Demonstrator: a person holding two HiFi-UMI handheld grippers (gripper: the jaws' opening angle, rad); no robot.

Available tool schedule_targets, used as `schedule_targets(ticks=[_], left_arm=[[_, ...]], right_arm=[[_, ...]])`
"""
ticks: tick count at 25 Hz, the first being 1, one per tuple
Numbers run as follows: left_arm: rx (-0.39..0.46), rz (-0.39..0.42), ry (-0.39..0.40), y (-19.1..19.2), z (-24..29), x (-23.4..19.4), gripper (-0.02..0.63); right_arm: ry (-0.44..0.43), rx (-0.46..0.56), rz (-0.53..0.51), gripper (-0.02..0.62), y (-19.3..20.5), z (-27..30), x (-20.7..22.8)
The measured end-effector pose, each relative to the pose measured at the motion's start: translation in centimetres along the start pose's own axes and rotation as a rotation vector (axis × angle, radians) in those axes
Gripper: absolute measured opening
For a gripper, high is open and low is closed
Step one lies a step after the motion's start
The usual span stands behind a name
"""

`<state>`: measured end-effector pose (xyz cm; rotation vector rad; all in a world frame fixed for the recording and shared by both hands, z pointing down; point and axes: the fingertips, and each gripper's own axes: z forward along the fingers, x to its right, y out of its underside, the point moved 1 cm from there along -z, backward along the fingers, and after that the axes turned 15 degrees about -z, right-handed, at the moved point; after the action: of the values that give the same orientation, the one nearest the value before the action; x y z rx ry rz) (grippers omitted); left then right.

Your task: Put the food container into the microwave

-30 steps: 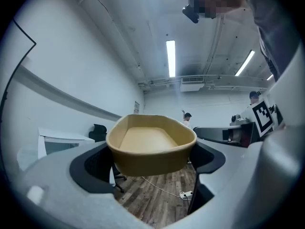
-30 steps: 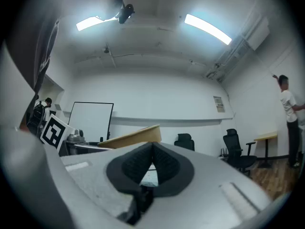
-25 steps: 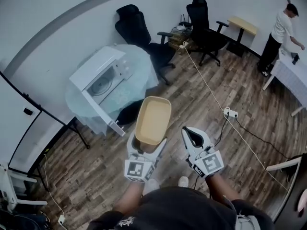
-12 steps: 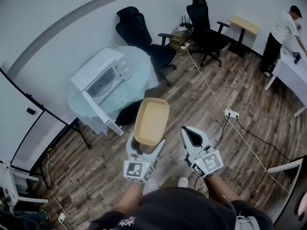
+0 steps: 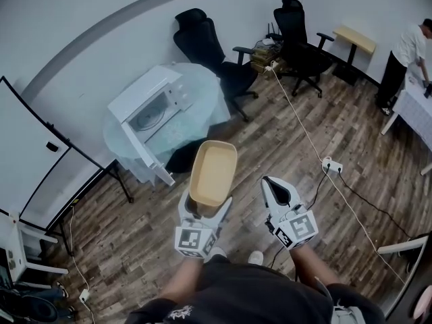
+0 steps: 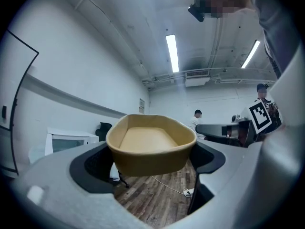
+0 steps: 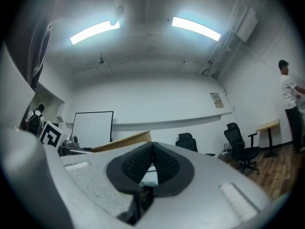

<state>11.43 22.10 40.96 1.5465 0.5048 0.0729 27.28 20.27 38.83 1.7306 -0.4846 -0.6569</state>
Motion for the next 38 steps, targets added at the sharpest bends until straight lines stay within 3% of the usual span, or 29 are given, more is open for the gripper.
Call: schedule_targets(ticks=[14,30,38], left_arm=[[0.032,-0.029,-0.016,-1.4,3.9,-3.3,0.503],[0.054,-0.055,-0.012,-3.3,9.8,-12.4,0.503],[0.055,-0.046,-0.014,-3.9,12.2,-14.9,0.503]], right_arm=[[-0.038,0.001,-0.005,0.002,0.6,5.4,1.1],[-0.091,0.007,-0.050,0.002,1.4,17.9,0.9],[-0.112,-0.009,-0.060,0.002,2.6,21.2,1.4]])
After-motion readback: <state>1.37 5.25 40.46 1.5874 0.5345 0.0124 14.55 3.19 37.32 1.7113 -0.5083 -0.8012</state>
